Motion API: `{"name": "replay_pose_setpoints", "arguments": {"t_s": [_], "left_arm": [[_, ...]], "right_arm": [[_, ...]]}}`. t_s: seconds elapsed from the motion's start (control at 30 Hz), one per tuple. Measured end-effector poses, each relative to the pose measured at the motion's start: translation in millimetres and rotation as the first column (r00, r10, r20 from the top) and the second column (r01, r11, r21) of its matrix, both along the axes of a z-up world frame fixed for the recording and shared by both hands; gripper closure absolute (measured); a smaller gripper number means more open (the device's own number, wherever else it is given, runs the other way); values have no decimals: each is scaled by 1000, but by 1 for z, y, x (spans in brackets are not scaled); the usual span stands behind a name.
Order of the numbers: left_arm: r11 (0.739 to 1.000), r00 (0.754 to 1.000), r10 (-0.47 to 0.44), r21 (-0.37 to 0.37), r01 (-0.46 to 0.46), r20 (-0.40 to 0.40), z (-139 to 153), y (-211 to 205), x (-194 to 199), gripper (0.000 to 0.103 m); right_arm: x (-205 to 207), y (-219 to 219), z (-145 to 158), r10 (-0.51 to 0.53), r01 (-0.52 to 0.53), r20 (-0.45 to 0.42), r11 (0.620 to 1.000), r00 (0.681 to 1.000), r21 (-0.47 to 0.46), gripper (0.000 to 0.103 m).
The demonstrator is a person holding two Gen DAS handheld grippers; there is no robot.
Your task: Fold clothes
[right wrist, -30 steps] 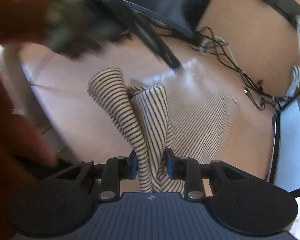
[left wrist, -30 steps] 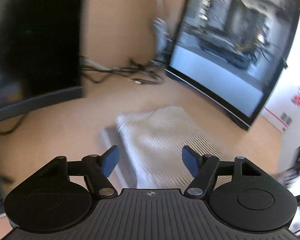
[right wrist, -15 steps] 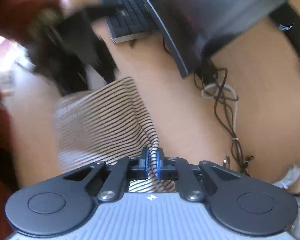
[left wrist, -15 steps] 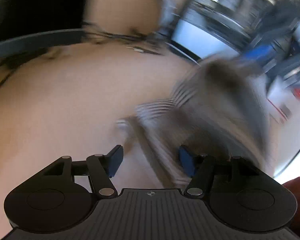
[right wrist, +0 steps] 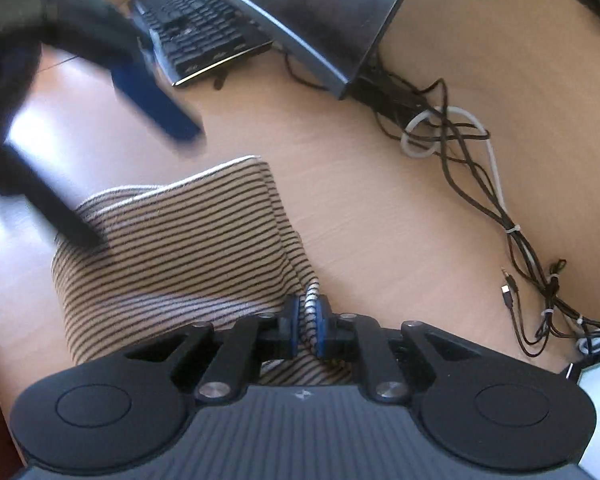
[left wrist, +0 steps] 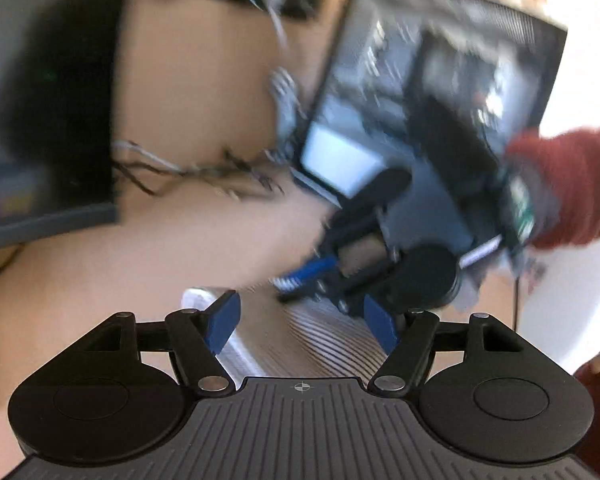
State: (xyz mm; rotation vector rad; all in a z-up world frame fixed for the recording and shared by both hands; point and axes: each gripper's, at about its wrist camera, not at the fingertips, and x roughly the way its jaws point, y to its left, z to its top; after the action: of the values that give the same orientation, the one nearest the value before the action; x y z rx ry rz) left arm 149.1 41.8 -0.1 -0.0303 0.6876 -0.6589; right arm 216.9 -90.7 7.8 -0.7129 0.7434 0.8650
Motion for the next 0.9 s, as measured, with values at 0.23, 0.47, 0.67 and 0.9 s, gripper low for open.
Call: {"name": "replay_pose_setpoints", "arguments": {"t_s": [0.23,0.47,0.67,0.9], "left_arm": [[996,989,61,73,-51,-135,-26,-11,36,31],[991,992,53,131,-38,-113,-29,-16,29,29],[985,995,27,173,-9,-101,-26,-21,27,29],[987,995,7,163,10,-103,-28,-19,28,28]], "right_arm": [[-15,-35,54,-231,213,42,943,972,255,69],[-19,-72,0,-483,540,-242,748,841,386,72],[-10,-77,-32,-577,656,-312,653,755,378,71],[-61,-66,11,-600,637,-232,657,766,404,39]]}}
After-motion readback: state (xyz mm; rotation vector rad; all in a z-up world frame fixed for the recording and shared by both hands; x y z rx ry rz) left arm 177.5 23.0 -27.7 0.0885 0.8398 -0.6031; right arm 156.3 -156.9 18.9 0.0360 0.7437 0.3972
